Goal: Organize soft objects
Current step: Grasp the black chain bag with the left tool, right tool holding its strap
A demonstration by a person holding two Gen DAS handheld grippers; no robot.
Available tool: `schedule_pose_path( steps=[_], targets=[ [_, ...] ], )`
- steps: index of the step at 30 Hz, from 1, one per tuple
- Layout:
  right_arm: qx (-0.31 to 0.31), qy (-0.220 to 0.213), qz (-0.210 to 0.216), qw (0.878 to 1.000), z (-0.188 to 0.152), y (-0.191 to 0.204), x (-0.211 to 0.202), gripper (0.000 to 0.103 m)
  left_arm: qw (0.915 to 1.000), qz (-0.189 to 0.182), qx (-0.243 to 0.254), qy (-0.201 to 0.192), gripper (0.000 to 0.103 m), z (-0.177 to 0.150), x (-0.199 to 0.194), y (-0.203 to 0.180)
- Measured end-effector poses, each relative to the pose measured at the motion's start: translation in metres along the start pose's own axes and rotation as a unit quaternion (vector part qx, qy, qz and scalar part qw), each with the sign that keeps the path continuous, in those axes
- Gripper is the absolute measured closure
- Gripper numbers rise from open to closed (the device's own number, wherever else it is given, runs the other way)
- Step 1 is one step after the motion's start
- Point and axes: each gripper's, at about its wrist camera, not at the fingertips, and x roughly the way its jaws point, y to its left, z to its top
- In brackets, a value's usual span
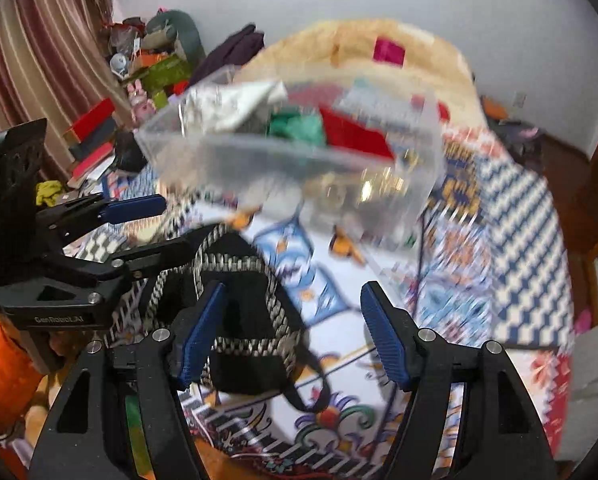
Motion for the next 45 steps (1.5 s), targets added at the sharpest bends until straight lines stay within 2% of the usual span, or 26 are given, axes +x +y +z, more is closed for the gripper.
schedule_pose_path(
  steps=[2, 3, 4, 5, 7, 8, 10, 13, 19, 21, 30, 38, 42, 45],
  targets=[
    [0.002, 0.007, 0.011, 1.0, -0.002, 0.001, 0.006, 0.053, 0.9999, -0.012, -0.001, 0.006, 0.037, -0.005, 0.004, -0.002],
    [0.0, 0.01, 0.017, 1.0, -0.003, 0.003, 0.008, 0.067, 0.9997, -0.022, 0.0, 0.009, 0.047, -0.006, 0.006, -0.003],
    [-0.001, 0.011, 0.024, 1.0, -0.002, 0.005, 0.008, 0.074, 0.9995, -0.029, 0.0, 0.012, 0.056, -0.007, 0.006, -0.004],
    [-0.003, 0.006, 0.023, 1.0, -0.002, 0.007, 0.007, 0.075, 0.9994, -0.031, 0.003, 0.01, 0.059, -0.008, 0.006, -0.006],
    [-0.011, -0.004, 0.018, 1.0, -0.002, 0.012, 0.003, 0.081, 0.9993, -0.035, 0.007, 0.009, 0.075, -0.008, 0.005, -0.01],
    [-0.016, -0.008, 0.014, 1.0, -0.002, 0.014, 0.002, 0.081, 0.9994, -0.033, 0.006, 0.005, 0.077, -0.008, 0.003, -0.01],
    [-0.025, -0.014, 0.007, 1.0, -0.002, 0.017, -0.003, 0.081, 0.9993, -0.037, 0.0, 0.0, 0.089, -0.007, 0.0, -0.008],
    [-0.026, -0.017, -0.003, 0.999, -0.001, 0.016, -0.007, 0.076, 0.9986, -0.048, -0.014, -0.018, 0.091, -0.003, -0.014, -0.002],
    [0.002, -0.043, -0.01, 0.999, 0.004, -0.002, -0.028, 0.059, 0.9968, -0.031, -0.011, -0.072, 0.093, 0.013, -0.048, 0.0],
    [0.011, -0.054, -0.017, 0.998, 0.005, -0.009, -0.035, 0.058, 0.9952, -0.027, -0.012, -0.093, 0.093, 0.018, -0.062, 0.001],
    [0.014, -0.053, -0.028, 0.998, 0.008, -0.01, -0.032, 0.058, 0.9875, 0.009, 0.0, -0.157, 0.093, 0.036, -0.109, 0.006],
    [0.0, -0.065, -0.015, 0.998, 0.027, 0.005, -0.023, 0.058, 0.9821, 0.033, 0.021, -0.184, 0.093, 0.055, -0.118, 0.0],
    [-0.01, -0.038, -0.005, 0.999, 0.038, 0.016, 0.006, 0.058, 0.98, 0.041, 0.023, -0.193, 0.093, 0.062, -0.121, 0.002],
    [-0.023, -0.011, -0.015, 1.0, 0.041, 0.024, 0.03, 0.058, 0.9793, 0.044, 0.024, -0.196, 0.093, 0.063, -0.122, 0.003]
  ],
)
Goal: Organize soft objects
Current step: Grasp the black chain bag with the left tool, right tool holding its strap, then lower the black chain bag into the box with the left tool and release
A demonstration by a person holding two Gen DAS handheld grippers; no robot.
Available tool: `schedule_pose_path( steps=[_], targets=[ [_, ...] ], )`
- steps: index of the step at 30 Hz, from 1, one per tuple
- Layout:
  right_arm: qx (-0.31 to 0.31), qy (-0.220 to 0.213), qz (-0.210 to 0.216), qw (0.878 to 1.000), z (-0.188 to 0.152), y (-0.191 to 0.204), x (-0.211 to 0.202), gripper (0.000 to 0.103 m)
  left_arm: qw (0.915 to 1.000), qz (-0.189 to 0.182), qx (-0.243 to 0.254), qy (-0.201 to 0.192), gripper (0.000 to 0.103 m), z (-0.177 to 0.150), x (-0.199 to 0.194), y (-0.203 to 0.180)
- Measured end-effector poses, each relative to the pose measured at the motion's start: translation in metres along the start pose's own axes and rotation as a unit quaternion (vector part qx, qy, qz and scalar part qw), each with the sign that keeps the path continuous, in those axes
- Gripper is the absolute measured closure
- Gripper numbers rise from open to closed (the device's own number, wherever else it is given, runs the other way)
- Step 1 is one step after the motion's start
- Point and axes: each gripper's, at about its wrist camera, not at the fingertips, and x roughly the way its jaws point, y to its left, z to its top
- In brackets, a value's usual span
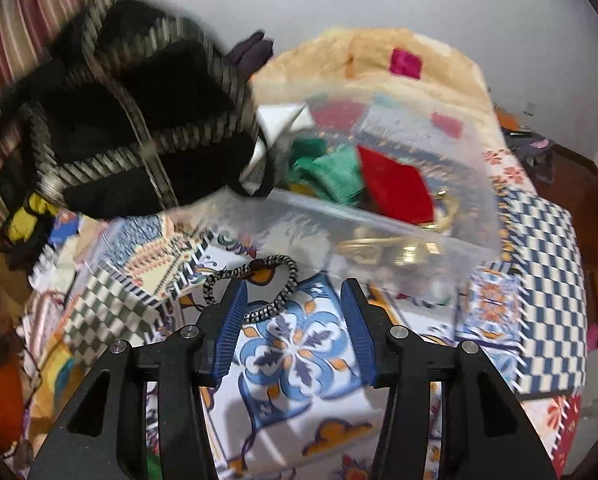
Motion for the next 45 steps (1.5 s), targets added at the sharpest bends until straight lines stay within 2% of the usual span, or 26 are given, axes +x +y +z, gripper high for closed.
schedule_pose_path(
  steps=[2, 4, 7, 10, 22, 26, 31, 37, 45],
  targets=[
    [-0.001, 0.013, -0.007, 1.0, 0.001, 0.002, 0.011, 0.063, 1.0, 0.002, -0.002, -0.001, 0.093, 0.0, 0.0, 0.003],
    [-0.002, 0.027, -0.009, 1.0, 0.001, 0.004, 0.021, 0.077, 1.0, 0.004, -0.005, 0.0, 0.093, 0.0, 0.0, 0.005],
    [-0.014, 0.028, -0.025, 0.999, -0.002, 0.01, 0.026, 0.092, 0.9999, 0.006, -0.011, 0.0, 0.093, -0.002, 0.001, 0.01],
    [-0.025, 0.021, -0.03, 0.999, -0.005, 0.016, 0.023, 0.096, 0.9998, 0.01, -0.015, 0.0, 0.093, -0.002, 0.003, 0.015],
    [-0.04, -0.067, -0.046, 0.996, -0.005, 0.017, -0.041, 0.097, 0.9992, 0.022, -0.028, -0.017, 0.093, 0.012, 0.003, 0.025],
    [-0.027, -0.114, -0.056, 0.992, 0.013, 0.004, -0.068, 0.097, 0.9989, 0.007, -0.039, -0.023, 0.093, 0.022, 0.01, 0.026],
    [-0.004, -0.153, -0.087, 0.984, 0.036, -0.007, -0.08, 0.097, 0.9984, -0.012, -0.051, -0.022, 0.093, 0.03, 0.029, 0.024],
    [0.02, -0.147, -0.114, 0.982, 0.055, -0.021, -0.056, 0.097, 0.9975, -0.024, -0.064, 0.019, 0.093, 0.022, 0.069, 0.027],
    [0.007, -0.095, -0.136, 0.986, 0.059, -0.026, -0.017, 0.097, 0.9917, -0.011, -0.082, 0.098, 0.093, -0.009, 0.119, 0.041]
  ],
)
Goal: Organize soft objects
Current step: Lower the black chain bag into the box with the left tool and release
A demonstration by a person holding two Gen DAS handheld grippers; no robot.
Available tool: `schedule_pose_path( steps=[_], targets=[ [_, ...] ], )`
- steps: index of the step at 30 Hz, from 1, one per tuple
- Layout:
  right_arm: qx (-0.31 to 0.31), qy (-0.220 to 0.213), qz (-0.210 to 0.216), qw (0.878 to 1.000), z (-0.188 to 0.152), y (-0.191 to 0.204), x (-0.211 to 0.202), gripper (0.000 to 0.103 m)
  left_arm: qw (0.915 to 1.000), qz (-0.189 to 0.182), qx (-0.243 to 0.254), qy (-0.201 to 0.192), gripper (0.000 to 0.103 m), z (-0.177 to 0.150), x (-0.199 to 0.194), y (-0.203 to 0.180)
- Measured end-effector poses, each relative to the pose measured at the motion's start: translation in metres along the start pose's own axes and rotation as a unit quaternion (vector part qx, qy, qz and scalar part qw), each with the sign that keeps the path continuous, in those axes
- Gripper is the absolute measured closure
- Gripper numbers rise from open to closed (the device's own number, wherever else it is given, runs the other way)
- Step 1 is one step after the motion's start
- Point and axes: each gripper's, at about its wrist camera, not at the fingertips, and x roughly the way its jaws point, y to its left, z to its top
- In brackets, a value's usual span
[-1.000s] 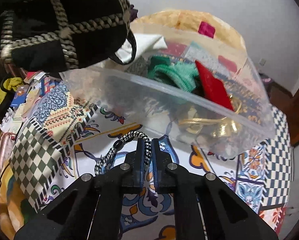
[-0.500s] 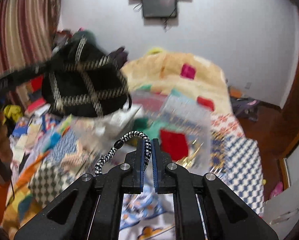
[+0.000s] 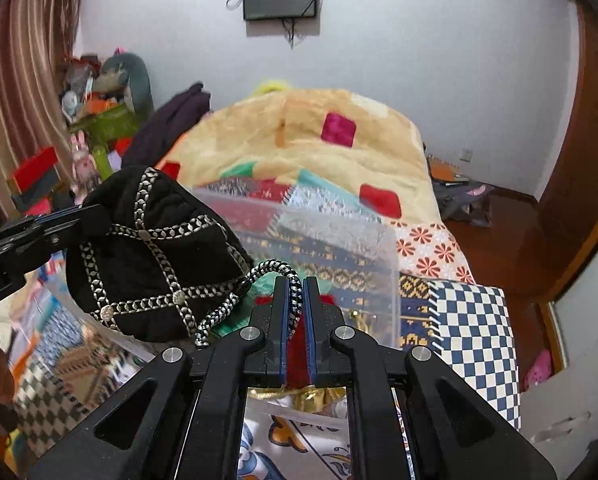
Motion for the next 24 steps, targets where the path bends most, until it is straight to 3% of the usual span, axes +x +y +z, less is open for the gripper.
schedule_pose_path(
  steps=[3, 7, 12, 21, 24],
  targets=[
    [-0.009, 0.013, -0.001, 1.0, -0.003, 0.002, 0.002, 0.094, 0.9997, 0.024, 0.0, 0.006, 0.089, -0.005, 0.006, 0.003],
    [-0.008, 0.009, -0.001, 1.0, -0.005, 0.002, -0.006, 0.069, 0.9993, 0.035, 0.006, 0.006, 0.067, -0.008, 0.001, 0.002],
    [-0.003, -0.018, 0.016, 1.0, 0.0, -0.004, -0.029, 0.068, 0.9986, 0.041, 0.023, -0.022, 0.047, -0.005, -0.024, -0.007],
    [0.007, -0.103, 0.055, 0.993, 0.011, -0.005, -0.109, 0.067, 0.9919, 0.038, 0.061, -0.104, 0.045, 0.003, -0.097, -0.043],
    [0.007, -0.13, 0.061, 0.99, 0.008, -0.003, -0.135, 0.059, 0.9888, 0.035, 0.064, -0.13, 0.042, 0.0, -0.122, -0.055]
  ],
)
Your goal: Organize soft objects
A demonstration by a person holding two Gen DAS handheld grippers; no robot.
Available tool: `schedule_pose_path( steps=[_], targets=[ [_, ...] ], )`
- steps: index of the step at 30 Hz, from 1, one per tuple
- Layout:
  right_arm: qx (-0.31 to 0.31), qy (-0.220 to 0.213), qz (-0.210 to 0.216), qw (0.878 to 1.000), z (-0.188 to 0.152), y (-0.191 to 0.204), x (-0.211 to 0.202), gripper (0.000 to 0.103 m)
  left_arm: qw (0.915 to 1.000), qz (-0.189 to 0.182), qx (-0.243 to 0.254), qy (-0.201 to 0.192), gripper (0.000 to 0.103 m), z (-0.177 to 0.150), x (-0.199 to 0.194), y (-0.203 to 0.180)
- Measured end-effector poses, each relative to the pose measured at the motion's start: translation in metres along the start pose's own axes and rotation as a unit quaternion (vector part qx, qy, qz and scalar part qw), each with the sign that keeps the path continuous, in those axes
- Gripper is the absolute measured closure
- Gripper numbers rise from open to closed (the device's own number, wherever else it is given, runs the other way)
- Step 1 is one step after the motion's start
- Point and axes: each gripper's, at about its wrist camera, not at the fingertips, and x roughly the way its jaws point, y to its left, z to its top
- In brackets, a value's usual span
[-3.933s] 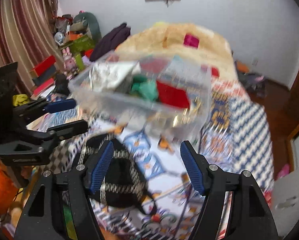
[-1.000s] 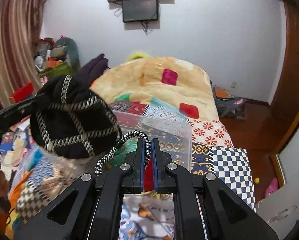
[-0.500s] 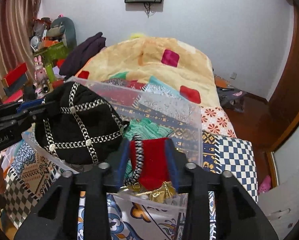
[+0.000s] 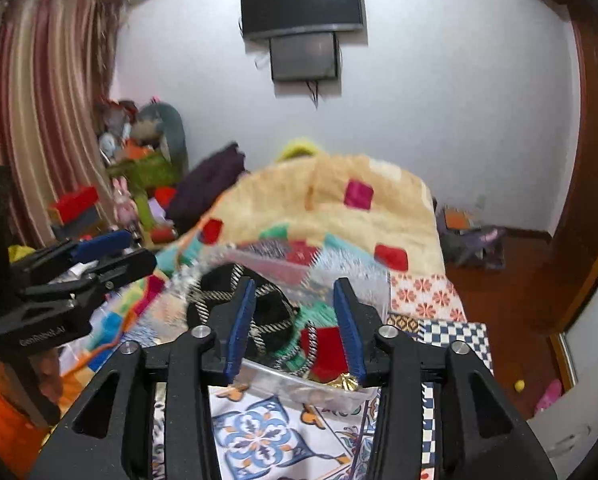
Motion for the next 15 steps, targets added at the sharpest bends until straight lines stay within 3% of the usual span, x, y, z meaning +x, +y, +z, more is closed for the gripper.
schedule_pose_path(
  steps=[5, 7, 10, 15],
  targets=[
    [-0.005, -0.032, 0.007, 0.999, -0.001, 0.01, -0.032, 0.047, 0.9996, -0.005, -0.001, -0.026, 0.035, 0.002, -0.033, -0.013],
    [-0.004, -0.039, 0.011, 0.999, -0.003, 0.013, -0.039, 0.042, 0.9994, -0.007, -0.003, -0.033, 0.027, 0.0, -0.044, -0.017],
    [0.0, -0.047, 0.016, 0.999, -0.008, 0.017, -0.045, 0.023, 0.9991, -0.004, -0.002, -0.042, 0.02, -0.003, -0.056, -0.023],
    [0.002, -0.065, 0.008, 0.998, -0.014, 0.019, -0.05, 0.019, 0.9982, 0.012, 0.004, -0.058, 0.009, -0.008, -0.068, -0.031]
  ],
)
